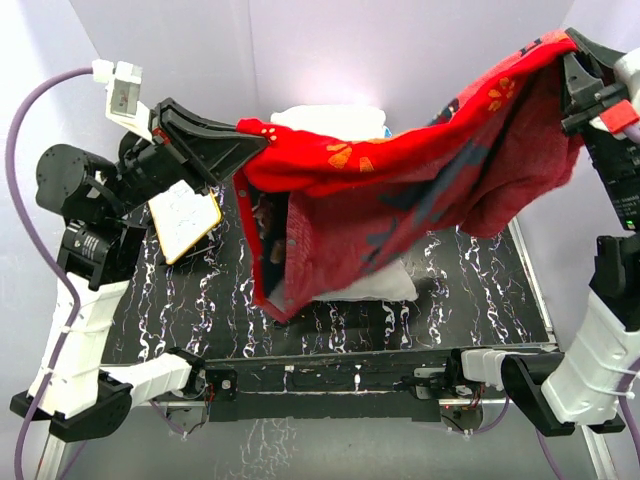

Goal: Put the pillow into the pillowcase

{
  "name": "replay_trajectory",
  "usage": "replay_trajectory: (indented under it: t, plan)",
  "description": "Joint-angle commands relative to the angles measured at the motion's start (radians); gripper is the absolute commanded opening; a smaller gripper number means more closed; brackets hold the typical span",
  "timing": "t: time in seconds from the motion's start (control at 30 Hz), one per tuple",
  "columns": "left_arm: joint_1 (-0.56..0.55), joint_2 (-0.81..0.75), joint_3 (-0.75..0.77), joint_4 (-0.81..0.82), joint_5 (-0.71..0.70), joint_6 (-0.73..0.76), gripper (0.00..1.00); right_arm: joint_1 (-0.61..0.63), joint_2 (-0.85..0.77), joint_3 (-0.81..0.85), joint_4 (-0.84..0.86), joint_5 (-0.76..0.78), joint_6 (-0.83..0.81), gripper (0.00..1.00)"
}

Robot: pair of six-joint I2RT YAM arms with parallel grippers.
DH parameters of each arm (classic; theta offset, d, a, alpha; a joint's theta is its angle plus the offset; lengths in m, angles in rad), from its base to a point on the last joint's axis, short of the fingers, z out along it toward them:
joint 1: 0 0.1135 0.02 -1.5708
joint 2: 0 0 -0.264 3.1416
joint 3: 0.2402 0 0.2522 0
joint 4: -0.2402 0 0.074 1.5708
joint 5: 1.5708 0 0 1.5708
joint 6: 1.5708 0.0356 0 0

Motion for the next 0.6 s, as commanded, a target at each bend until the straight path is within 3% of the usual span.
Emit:
replay_trajectory:
  t: [0.0, 0.13, 0.33, 0.43, 0.57]
  plan:
    - [0.005, -0.024, -0.022, 0.148, 0.112, -0.102, 0.0, 0.0, -0.014, 0.071, 0.037, -0.021, 0.009, 0.08]
    - [0.004, -0.069, -0.119, 0.278, 0.197, -0.149, 0.0, 0.0, -0.03, 0.093, -0.019, -0.003, -0.038, 0.08]
    - [0.003, -0.117, -0.387, 0.61, 0.254, -0.377, 0.0, -0.001, -0.064, 0.034, -0.059, 0.128, -0.094, 0.08]
    - [0.003, -0.105, -0.51, 0.633, 0.23, -0.39, 0.0, -0.001, -0.072, -0.055, -0.055, 0.227, -0.124, 0.08]
    - [0.003, 0.004, -0.576, 0.527, 0.19, -0.346, 0.0, -0.001, -0.084, -0.259, -0.003, 0.359, -0.179, 0.08]
